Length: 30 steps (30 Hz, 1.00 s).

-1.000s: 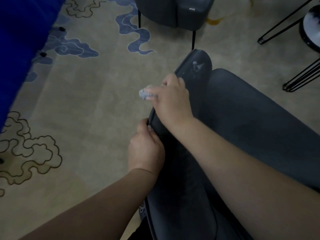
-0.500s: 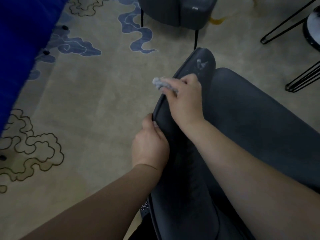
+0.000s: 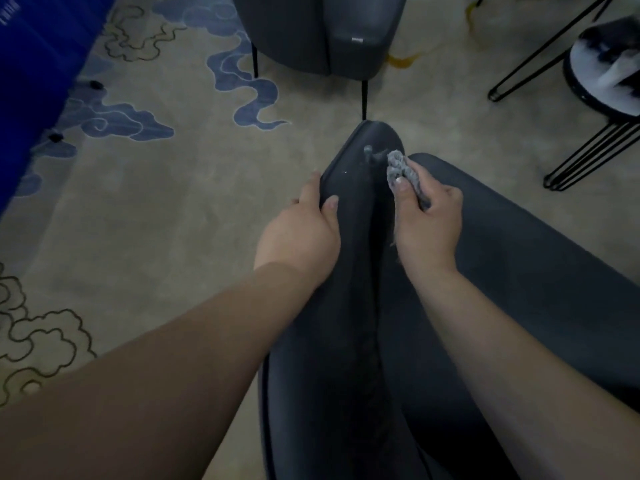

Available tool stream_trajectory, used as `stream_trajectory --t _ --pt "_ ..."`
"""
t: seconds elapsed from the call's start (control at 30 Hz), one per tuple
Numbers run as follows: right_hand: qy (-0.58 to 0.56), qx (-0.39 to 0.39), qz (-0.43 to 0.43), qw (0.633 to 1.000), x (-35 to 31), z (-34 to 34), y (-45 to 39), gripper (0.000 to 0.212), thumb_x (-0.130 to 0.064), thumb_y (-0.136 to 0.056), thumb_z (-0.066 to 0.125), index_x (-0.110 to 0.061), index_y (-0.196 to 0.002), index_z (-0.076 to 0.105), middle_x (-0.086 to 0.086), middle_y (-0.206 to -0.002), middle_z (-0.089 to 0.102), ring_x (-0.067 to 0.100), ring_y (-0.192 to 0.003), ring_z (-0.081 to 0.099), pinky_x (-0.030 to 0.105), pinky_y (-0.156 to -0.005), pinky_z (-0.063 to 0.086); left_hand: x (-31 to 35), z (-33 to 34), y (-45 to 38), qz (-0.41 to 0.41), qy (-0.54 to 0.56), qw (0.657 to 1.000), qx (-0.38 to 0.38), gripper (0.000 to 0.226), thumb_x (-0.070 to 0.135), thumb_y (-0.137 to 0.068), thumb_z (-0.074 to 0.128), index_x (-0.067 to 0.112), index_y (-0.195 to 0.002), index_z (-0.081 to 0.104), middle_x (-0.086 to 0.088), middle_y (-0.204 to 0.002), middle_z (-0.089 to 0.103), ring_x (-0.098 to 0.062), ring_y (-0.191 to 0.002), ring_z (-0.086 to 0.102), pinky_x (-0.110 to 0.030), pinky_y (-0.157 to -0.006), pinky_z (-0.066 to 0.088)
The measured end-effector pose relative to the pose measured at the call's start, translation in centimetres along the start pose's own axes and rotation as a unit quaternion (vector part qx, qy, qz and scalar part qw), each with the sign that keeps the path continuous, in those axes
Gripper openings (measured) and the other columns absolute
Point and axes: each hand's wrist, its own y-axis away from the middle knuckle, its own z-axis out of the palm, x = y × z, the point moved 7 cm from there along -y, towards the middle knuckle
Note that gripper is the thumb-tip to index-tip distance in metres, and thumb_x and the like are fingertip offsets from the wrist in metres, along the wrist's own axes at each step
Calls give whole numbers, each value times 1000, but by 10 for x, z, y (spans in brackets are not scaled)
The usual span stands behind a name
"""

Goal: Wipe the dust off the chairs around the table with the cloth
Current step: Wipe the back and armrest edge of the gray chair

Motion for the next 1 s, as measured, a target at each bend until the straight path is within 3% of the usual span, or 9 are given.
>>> stream_trajectory --t 0.13,0.27,0.47,0.7,0.8,0.87,1.0 --pt "-42 -9 23 999 1 14 -49 31 -28 -98 52 -30 -127 61 2 -118 52 -6 -94 56 -1 -82 39 -4 -2 1 1 6 1000 21 45 46 -101 25 34 -144 25 -10 -110 64 -31 -84 56 -34 -70 35" --pt "-27 -34 48 998 0 44 -71 36 -31 -100 46 -32 -135 54 5 -118 48 7 -98 55 18 -97 42 -2 -4 0 8 6 999 37 45 43 -100 27 33 -143 27 -14 -112 64 -40 -93 59 -39 -72 41" --pt "12 -71 -119 990 -10 43 -14 40 -28 -95 49 -36 -134 52 -9 -98 35 12 -91 48 17 -93 40 -1 -4 1 15 -2 999 39 46 42 -98 27 33 -143 26 -15 -117 63 -43 -93 60 -34 -66 31" --pt "18 -40 1 999 -4 52 -72 36 -29 -100 44 -31 -135 52 0 -107 36 17 -103 48 22 -99 39 -1 -5 2 11 8 999 42 49 41 -98 26 34 -146 24 -13 -122 62 -41 -93 60 -34 -66 32" --pt "22 -69 -103 992 -18 49 -39 37 -27 -98 47 -36 -133 52 -1 -103 36 16 -95 47 26 -96 43 -2 -7 3 10 0 999 48 48 39 -99 28 33 -147 25 -14 -121 63 -42 -93 60 -33 -66 29" --pt "35 -89 -179 979 -25 46 -7 38 -27 -96 47 -33 -132 54 -3 -99 36 14 -91 46 21 -91 43 -2 -6 2 14 1 999 48 48 38 -99 29 33 -147 26 -14 -118 64 -41 -91 61 -33 -66 30" --pt "57 -88 -141 984 -24 49 -19 38 -23 -95 50 -30 -132 56 -3 -100 37 18 -95 47 28 -95 43 -2 -6 1 18 17 998 53 48 38 -98 28 33 -146 27 -14 -119 64 -40 -92 61 -32 -66 31"
